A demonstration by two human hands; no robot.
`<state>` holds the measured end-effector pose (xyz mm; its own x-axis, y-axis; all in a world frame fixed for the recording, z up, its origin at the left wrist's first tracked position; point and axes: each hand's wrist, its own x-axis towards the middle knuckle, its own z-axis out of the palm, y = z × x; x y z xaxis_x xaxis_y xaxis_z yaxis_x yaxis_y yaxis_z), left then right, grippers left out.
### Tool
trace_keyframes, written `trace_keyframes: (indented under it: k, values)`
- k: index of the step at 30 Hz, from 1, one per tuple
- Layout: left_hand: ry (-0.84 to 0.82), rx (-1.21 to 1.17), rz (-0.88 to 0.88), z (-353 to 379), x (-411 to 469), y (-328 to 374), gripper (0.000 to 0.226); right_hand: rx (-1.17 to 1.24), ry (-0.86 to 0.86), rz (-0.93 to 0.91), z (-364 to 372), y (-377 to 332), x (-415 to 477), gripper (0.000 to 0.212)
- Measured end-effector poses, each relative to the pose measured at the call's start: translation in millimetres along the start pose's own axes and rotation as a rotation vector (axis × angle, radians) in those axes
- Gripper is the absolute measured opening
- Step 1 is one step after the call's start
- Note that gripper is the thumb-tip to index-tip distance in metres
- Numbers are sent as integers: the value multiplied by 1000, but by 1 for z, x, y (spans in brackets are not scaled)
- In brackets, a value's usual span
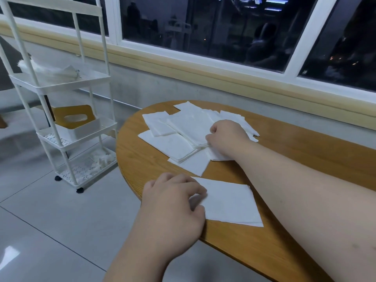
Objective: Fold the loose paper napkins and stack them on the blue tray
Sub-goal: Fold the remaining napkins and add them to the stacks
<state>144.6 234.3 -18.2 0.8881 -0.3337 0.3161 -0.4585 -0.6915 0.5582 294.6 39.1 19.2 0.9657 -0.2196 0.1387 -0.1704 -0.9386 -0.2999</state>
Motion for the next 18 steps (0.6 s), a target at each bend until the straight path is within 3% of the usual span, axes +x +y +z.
trace_keyframes:
  k: [2, 5, 8, 13, 16, 18]
  values:
    - [-11, -8, 5, 0, 0, 0, 29, 11, -4, 23, 0, -2, 4, 17]
    - [-22, -11, 23, -1, 0, 0, 30, 62, 9, 77, 0, -2, 12, 22]
    - [-24, -12, 28, -1, -1, -1, 31, 69, -10, 144, 0, 0, 16, 10]
    - [-24, -37, 27, -1, -1, 1, 31, 143, -22, 188, -2, 4, 24, 20]
    - [-17, -40, 29, -1, -1, 1, 30, 114, -50, 180, -3, 4, 25, 5]
    - [-15, -43, 27, -1, -1, 2, 30, 97, -39, 177, -4, 3, 24, 20]
